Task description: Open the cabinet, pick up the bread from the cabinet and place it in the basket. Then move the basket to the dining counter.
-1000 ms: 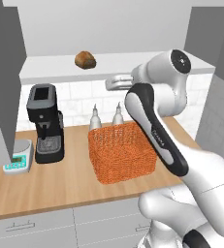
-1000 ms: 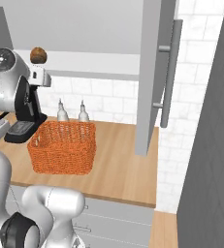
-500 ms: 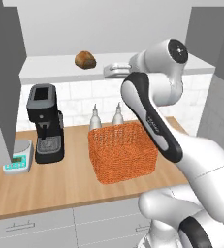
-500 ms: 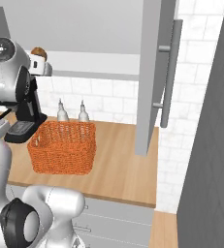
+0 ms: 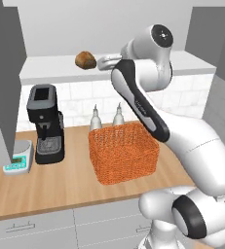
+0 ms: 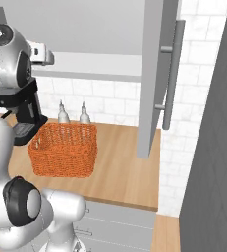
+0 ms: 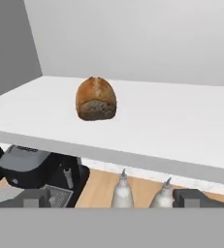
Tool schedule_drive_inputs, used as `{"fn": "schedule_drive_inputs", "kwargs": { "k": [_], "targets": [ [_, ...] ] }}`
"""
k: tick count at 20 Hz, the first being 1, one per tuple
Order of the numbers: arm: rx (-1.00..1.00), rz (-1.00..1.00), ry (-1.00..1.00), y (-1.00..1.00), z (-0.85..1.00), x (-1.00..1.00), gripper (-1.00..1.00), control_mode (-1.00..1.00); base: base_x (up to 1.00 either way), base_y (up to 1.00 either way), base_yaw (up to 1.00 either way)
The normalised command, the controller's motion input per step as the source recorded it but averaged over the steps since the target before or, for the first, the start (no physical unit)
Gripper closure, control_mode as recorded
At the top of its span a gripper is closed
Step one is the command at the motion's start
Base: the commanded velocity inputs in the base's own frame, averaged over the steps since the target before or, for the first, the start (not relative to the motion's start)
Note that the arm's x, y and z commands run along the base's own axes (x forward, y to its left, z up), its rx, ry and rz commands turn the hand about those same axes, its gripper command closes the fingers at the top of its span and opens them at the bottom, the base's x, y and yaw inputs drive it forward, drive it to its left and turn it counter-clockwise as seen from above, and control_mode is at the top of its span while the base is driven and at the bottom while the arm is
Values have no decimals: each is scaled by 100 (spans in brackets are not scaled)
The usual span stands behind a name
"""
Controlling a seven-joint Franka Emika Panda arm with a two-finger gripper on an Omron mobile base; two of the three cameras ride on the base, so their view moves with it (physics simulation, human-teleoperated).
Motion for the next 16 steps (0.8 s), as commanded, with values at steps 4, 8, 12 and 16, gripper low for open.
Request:
{"fn": "schedule_drive_inputs", "kwargs": {
  "k": [4,8,12,16],
  "targets": [
    [0,0,0,0,0,57,-100,-100,0,0,0],
    [0,0,0,21,0,56,-100,-100,0,0,0],
    [0,0,-2,38,0,36,-100,-100,0,0,0],
    [0,0,-1,25,0,38,-100,-100,0,0,0]
  ]
}}
